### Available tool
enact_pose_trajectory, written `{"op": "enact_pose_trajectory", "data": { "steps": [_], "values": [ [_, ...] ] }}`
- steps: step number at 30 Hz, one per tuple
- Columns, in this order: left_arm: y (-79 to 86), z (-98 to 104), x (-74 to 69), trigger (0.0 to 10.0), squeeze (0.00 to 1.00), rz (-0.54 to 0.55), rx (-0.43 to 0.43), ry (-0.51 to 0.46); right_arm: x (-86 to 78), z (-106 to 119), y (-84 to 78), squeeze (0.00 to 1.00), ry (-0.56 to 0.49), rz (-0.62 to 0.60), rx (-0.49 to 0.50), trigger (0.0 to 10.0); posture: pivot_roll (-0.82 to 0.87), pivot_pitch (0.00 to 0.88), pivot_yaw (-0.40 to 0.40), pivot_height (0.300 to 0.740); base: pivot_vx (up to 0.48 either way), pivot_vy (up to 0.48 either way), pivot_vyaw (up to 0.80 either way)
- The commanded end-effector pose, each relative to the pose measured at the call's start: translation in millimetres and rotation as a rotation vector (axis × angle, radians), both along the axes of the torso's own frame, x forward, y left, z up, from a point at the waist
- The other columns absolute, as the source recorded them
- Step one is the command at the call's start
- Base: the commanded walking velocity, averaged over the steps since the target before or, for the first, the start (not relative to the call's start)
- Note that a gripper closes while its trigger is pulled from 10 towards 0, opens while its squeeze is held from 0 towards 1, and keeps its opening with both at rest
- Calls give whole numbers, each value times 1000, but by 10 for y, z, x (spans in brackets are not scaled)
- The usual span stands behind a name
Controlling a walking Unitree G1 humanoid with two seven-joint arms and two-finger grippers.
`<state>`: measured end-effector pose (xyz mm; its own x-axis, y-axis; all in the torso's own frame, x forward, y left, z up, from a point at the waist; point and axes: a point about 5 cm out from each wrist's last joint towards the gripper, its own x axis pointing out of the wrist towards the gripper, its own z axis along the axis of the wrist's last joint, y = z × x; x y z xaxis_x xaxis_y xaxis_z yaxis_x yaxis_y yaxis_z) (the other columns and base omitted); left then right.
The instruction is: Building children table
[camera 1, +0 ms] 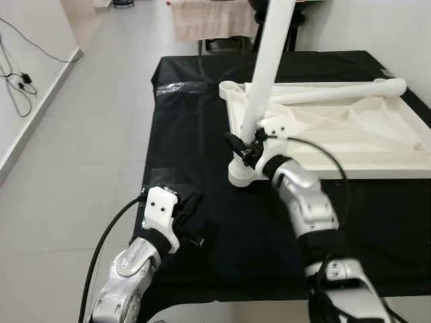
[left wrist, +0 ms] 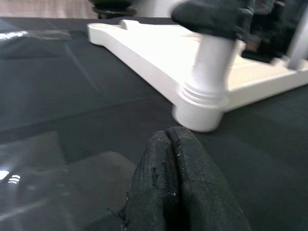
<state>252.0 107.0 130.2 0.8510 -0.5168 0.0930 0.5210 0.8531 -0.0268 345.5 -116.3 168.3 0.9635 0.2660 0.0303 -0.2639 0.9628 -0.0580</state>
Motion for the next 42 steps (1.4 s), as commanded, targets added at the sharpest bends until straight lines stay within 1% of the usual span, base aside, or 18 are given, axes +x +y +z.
{"op": "enact_pose_trajectory", "data": {
  "steps": [1, 6, 7, 11, 12, 13, 15, 16, 18, 19, 20, 22, 24, 26, 31, 32, 33, 42],
  "values": [
    [8, -3, -3, 10000, 0, -6, -1, 7, -78, -372, -50, 0, 153, -40, -83, 0, -5, 125, -10, 740, 0, 0, 0],
    [14, 0, 9, 10000, 0, -7, 3, 4, -46, -312, 18, 0, 120, 18, -125, 0, 9, 128, -16, 740, 0, 0, 0],
    [15, 3, 12, 10000, 0, -4, 4, 3, -52, -308, 41, 0, 116, 35, -142, 10000, 9, 128, -16, 740, 0, 0, 0],
    [17, 2, 14, 10000, 0, -1, 4, 3, -34, -304, 30, 0, 132, 48, -120, 10000, 9, 126, -15, 740, 0, 0, 0],
    [15, 1, 16, 10000, 0, -4, 2, 5, -17, -266, 32, 1000, 129, 64, -91, 10000, 11, 125, -13, 740, 0, 0, 0],
    [15, 1, 16, 10000, 0, -4, 2, 5, -17, -266, 32, 1000, 129, 64, -91, 10000, 11, 125, -13, 740, 0, 0, 0],
    [5, -2, 18, 10000, 0, -10, 0, 7, 53, -124, 86, 1000, 112, 191, -31, 10000, 8, 123, -11, 740, 0, 0, 0],
    [3, -3, 19, 10000, 0, -12, -1, 8, 60, -46, 137, 702, 116, 293, -25, 10000, 9, 123, -12, 740, 0, 0, 0],
    [3, -3, 19, 10000, 0, -12, -1, 8, 60, -46, 137, 702, 116, 293, -25, 10000, 9, 123, -12, 740, 0, 0, 0],
    [1, -4, 20, 10000, 0, -13, -1, 9, 55, -1, 170, 702, 122, 358, -25, 10000, 9, 123, -12, 740, 0, 0, 0],
    [-2, -5, 23, 10000, 0, -12, -1, 8, 75, 97, 169, 0, 103, 444, -59, 10000, 13, 118, -20, 740, 0, 0, 0],
    [-2, -5, 23, 10000, 0, -12, -1, 8, 75, 97, 169, 0, 103, 444, -59, 10000, 13, 118, -20, 740, 0, 0, 0],
    [-10, -7, 28, 10000, 0, -10, -2, 7, 172, 316, 105, 0, 48, 595, -111, 10000, 15, 113, -23, 740, 0, 0, 0],
    [-15, -8, 30, 10000, 0, -9, -2, 6, 231, 390, 63, 0, 38, 642, -122, 10000, 19, 111, -24, 740, 0, 0, 0],
    [-19, -16, 35, 10000, 0, -8, -2, 8, 318, 470, 23, 0, 36, 699, -97, 9804, 23, 104, -24, 740, 0, 0, 0],
    [-18, -19, 37, 10000, 0, -9, -2, 9, 352, 495, 20, 0, 44, 719, -74, 2902, 24, 102, -24, 740, 0, 0, 0],
    [-19, -21, 38, 10000, 0, -9, -2, 9, 364, 493, 22, 0, 60, 750, -64, 0, 26, 101, -23, 740, 0, 0, 0],
    [-20, -21, 34, 10000, 0, -10, -3, 9, 350, 408, 1, 0, 116, 819, -96, 0, 27, 105, -27, 740, 0, 0, 0]
  ]
}}
